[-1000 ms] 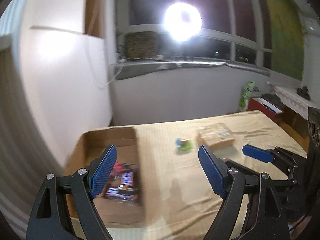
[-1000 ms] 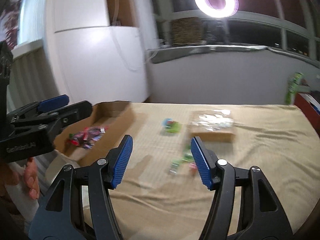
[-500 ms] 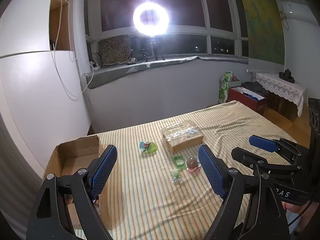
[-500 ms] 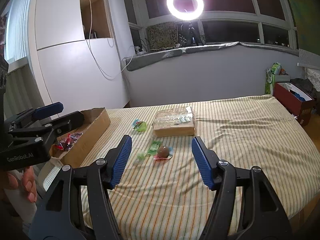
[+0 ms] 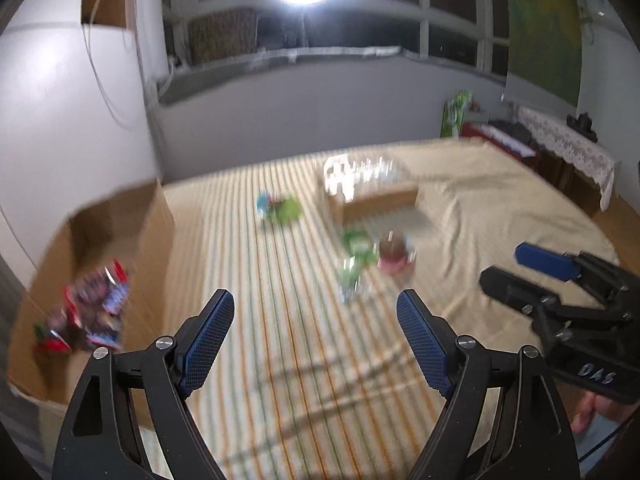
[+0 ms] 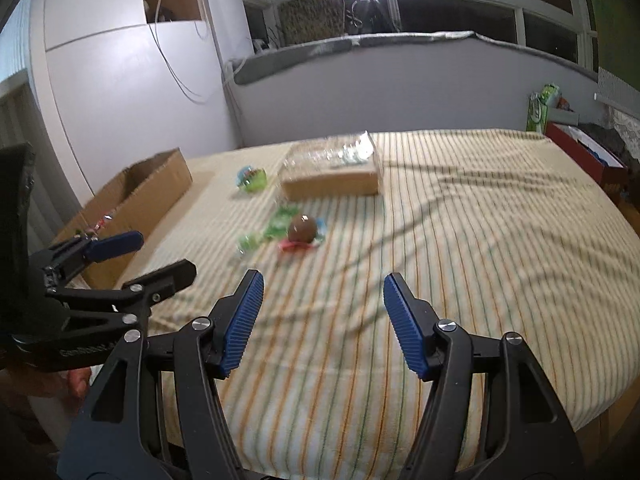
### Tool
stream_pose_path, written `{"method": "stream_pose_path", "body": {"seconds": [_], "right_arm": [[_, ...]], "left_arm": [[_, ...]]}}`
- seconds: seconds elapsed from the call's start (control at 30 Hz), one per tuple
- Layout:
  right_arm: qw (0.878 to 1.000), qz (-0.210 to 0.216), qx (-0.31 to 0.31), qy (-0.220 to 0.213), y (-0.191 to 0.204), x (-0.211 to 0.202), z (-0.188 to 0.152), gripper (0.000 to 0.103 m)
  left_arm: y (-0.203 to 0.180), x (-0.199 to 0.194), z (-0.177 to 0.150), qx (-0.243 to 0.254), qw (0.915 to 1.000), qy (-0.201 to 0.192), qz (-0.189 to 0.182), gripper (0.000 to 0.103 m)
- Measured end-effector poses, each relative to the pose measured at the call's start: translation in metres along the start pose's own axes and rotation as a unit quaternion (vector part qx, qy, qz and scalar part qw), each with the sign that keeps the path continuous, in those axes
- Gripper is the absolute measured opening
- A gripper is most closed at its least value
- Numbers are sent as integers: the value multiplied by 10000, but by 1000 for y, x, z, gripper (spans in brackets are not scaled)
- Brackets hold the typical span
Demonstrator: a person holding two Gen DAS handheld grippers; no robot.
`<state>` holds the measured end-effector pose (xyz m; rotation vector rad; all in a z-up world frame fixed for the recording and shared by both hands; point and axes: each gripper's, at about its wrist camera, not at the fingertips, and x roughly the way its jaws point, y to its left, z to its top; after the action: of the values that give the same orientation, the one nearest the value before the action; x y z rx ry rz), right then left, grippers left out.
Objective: Organize snacks
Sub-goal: 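Move both open tools back over the remaining snacks on the bed, then grasp the brown chocolate ball with the right tool while the left tool grasps the small green candy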
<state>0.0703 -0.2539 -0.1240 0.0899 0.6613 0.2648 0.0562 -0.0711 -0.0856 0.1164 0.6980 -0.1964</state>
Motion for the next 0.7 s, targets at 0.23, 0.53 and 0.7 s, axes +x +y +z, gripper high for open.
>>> {"method": "stream_pose_path", "body": {"seconds": [0.23,0.53,0.7], "right_arm": [[9999,41,-108,123,-4,18,18,65],[9976,228,-389,517,1,65,43,65],[9946,568,-472,731,2,91,51,65]], "left_arm": [[3,26,0,-64,9994,296,-160,83],[6,59,14,-153,9982,481,-331,73],[14,74,16,-375,9956,661,-546,51]]}}
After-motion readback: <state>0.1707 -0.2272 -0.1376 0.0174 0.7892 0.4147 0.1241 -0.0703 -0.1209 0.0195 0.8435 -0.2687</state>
